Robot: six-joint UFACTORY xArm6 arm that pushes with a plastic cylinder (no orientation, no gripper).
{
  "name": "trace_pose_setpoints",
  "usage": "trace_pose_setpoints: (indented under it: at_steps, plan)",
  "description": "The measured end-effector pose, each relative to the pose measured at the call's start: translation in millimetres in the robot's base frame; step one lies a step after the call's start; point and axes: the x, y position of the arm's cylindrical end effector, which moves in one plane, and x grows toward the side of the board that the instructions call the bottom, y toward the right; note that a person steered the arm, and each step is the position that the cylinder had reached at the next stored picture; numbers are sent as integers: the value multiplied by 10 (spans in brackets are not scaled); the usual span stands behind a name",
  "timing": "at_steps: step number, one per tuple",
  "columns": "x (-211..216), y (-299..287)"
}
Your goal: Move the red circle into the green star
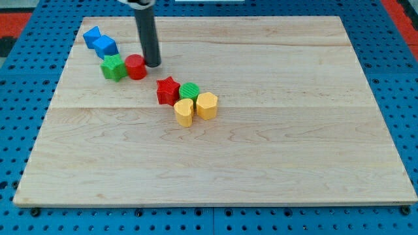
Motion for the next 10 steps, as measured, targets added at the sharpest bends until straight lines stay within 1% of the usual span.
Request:
trace_pose_setpoints:
  at_steps: [1, 2, 3, 4, 5, 6, 7, 8, 9, 10]
  plan:
    - [-196, 226]
    - [-348, -54]
    - [-300, -142]
    - [168, 105]
    - [206, 313]
    - [68, 305]
    - [-244, -294]
    - [-389, -169]
    - [-737, -27]
    - [-296, -100]
